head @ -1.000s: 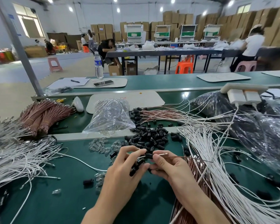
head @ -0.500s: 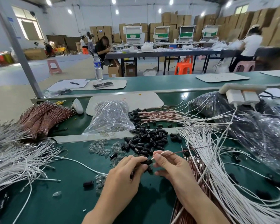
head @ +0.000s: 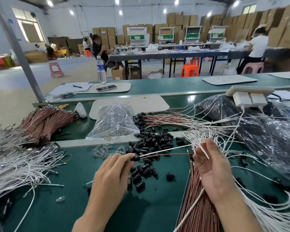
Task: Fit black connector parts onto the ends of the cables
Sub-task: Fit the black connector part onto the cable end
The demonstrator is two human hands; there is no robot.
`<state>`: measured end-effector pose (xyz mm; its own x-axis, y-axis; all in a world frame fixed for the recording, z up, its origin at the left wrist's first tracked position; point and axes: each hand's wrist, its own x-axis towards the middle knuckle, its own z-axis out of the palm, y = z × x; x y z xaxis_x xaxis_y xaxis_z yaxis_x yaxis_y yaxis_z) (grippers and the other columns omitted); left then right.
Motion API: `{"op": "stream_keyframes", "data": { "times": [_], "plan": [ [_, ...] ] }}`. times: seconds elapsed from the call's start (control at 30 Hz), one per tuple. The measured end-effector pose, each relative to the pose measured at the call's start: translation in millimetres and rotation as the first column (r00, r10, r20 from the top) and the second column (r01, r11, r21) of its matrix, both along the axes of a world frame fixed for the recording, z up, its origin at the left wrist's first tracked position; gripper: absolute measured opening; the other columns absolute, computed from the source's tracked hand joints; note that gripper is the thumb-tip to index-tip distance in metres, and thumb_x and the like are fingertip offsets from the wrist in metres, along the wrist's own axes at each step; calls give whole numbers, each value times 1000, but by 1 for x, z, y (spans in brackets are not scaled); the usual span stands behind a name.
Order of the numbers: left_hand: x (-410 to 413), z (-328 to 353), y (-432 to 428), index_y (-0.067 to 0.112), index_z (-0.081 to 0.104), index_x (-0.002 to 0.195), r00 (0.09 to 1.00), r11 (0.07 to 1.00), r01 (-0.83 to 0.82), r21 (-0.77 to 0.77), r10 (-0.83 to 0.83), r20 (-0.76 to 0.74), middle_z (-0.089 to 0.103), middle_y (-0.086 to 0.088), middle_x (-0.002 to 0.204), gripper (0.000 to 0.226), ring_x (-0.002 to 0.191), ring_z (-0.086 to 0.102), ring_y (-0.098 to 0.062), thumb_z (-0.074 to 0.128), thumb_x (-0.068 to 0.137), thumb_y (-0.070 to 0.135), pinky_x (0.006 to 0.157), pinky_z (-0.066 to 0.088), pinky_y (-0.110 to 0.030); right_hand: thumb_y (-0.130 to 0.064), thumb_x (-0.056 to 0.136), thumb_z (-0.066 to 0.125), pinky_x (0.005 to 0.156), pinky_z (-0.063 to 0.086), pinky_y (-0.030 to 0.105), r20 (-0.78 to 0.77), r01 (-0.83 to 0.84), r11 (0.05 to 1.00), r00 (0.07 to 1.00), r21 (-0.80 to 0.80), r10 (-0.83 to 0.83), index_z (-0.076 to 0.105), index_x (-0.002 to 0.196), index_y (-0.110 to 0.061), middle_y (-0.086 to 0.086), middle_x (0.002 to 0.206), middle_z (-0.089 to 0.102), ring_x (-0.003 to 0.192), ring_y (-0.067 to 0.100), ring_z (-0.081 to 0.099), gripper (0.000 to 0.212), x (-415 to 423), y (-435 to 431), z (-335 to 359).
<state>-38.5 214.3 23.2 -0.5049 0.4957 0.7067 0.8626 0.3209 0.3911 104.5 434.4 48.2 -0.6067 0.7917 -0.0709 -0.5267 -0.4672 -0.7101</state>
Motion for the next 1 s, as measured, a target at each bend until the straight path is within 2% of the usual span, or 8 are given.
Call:
{"op": "stream_keyframes", "data": {
  "times": [0.2, 0.37, 0.57, 0.67, 0.77, 0.83, 0.9, 1.0],
  "plan": [
    [-9, 3, -11, 18, 68, 121, 996, 995, -86, 47, 85, 16, 58, 18, 95, 27, 84, 58, -6, 55, 99, 27, 74, 47, -23, -40, 85, 72, 73, 58, 19, -81, 83, 989, 992, -123, -93, 68, 89, -24, -10, 85, 68, 75, 5, 63, 17, 11, 12, -1],
    [-16, 2, -18, 18, 67, 122, 986, 986, -157, 52, 153, 70, 60, 16, 97, 25, 84, 60, -13, 55, 102, 26, 73, 52, -34, -45, 87, 72, 62, 49, 13, -121, 124, 973, 981, -193, -149, 62, 94, -24, -9, 76, 60, 62, 2, 53, 24, 16, 19, -5],
    [-18, 1, -17, 22, 67, 117, 929, 964, -181, 192, 104, 356, 64, 16, 97, 22, 88, 63, -3, 55, 99, 24, 75, 45, -8, -33, 84, 73, 78, 57, 15, -268, 13, 981, 961, -192, -65, 76, 106, -12, 0, 103, 75, 93, 7, 72, 31, 16, 16, -2],
    [-10, 2, -8, 30, 66, 107, 872, 943, -176, 282, 16, 490, 67, 6, 79, 14, 76, 64, -5, 55, 98, 30, 66, 47, -10, -28, 89, 70, 81, 58, 18, -127, -27, 999, 992, -35, 23, 61, 125, -2, 8, 108, 75, 104, 19, 73, 46, 3, 4, -5],
    [-1, 2, 1, 36, 67, 102, 798, 921, -157, 358, -96, 595, 69, 3, 76, 17, 64, 60, -4, 53, 94, 41, 59, 45, -11, -37, 86, 65, 71, 60, 21, 144, -68, 962, 989, 266, 30, 63, 108, 0, 10, 89, 76, 84, 24, 74, 43, -8, -15, -10],
    [6, -1, 7, 36, 70, 100, 757, 909, -128, 396, -168, 631, 69, 0, 70, 17, 61, 60, -6, 56, 93, 40, 57, 48, -15, -48, 85, 61, 67, 59, 24, 285, -296, 866, 940, 402, 189, 72, 93, -7, 14, 88, 75, 78, 26, 73, 43, -12, -32, -11],
    [14, -4, 14, 38, 73, 100, 734, 916, -65, 396, -225, 641, 68, -2, 67, 16, 58, 59, -8, 59, 92, 38, 54, 49, -21, -49, 85, 62, 64, 59, 26, 376, -491, 766, 859, 416, 347, 77, 95, -17, 13, 96, 77, 79, 24, 73, 37, -16, -48, -11],
    [28, -9, 23, 42, 73, 102, 759, 947, 91, 308, -266, 594, 71, 5, 72, 18, 58, 61, -4, 61, 89, 37, 56, 49, -18, -38, 84, 68, 64, 59, 27, 397, -510, 747, 848, 427, 352, 74, 111, -21, 7, 104, 78, 86, 20, 75, 33, -24, -59, -15]
  ]
}}
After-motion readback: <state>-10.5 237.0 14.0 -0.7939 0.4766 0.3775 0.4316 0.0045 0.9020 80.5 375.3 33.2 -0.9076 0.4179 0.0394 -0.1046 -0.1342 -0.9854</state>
